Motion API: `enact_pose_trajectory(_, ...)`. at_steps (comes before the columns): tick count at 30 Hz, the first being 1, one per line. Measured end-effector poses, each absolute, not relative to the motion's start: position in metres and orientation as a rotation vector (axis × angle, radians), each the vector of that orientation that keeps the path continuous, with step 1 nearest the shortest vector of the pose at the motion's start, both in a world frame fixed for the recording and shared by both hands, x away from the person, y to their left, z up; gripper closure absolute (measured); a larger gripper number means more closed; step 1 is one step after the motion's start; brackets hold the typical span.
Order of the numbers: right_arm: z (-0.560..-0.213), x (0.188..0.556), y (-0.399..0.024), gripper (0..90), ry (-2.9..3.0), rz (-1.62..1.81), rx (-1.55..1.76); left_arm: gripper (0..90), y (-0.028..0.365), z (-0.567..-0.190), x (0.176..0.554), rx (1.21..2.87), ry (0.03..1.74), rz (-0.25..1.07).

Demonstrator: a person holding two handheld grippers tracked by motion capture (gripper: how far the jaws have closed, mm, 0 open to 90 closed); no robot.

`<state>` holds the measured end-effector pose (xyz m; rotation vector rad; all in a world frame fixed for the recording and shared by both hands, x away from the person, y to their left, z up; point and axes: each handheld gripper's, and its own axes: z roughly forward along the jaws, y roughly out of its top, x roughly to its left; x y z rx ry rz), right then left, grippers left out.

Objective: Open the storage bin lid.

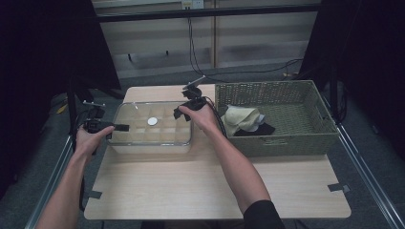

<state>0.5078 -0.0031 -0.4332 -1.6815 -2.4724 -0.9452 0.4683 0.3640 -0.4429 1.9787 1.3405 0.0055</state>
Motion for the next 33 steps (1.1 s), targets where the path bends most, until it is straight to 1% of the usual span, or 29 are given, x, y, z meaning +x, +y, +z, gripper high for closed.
enact_pose_trajectory(4,-0.435,0.508,-0.004,9.0,-2.462,-0.966,-1.679,3.9,0.362,-0.443,0.468,1.976,1.347,0.010)
enact_pose_trajectory(6,-0.434,0.508,-0.006,13.4,-2.440,-0.982,-1.689,3.1,0.361,-0.444,0.469,1.976,1.349,0.008)
enact_pose_trajectory(10,-0.435,0.507,-0.007,15.1,-2.432,-1.006,-1.702,0.2,0.360,-0.446,0.469,1.960,1.362,-0.012)
enact_pose_trajectory(14,-0.434,0.507,-0.010,18.5,-2.425,-1.034,-1.711,0.9,0.361,-0.445,0.469,1.962,1.356,0.001)
enact_pose_trajectory(22,-0.432,0.505,-0.008,19.7,-2.428,-1.043,-1.748,18.7,0.371,-0.438,0.465,1.939,1.329,0.069)
enact_pose_trajectory(27,-0.431,0.504,-0.007,20.6,-2.435,-1.051,-1.747,22.8,0.372,-0.439,0.463,1.905,1.342,0.085)
enact_pose_trajectory(29,-0.431,0.504,-0.008,22.5,-2.429,-1.059,-1.742,25.2,0.374,-0.440,0.463,1.882,1.344,0.081)
enact_pose_trajectory(33,-0.429,0.503,-0.009,23.3,-2.431,-1.059,-1.750,25.4,0.375,-0.440,0.463,1.883,1.340,0.079)
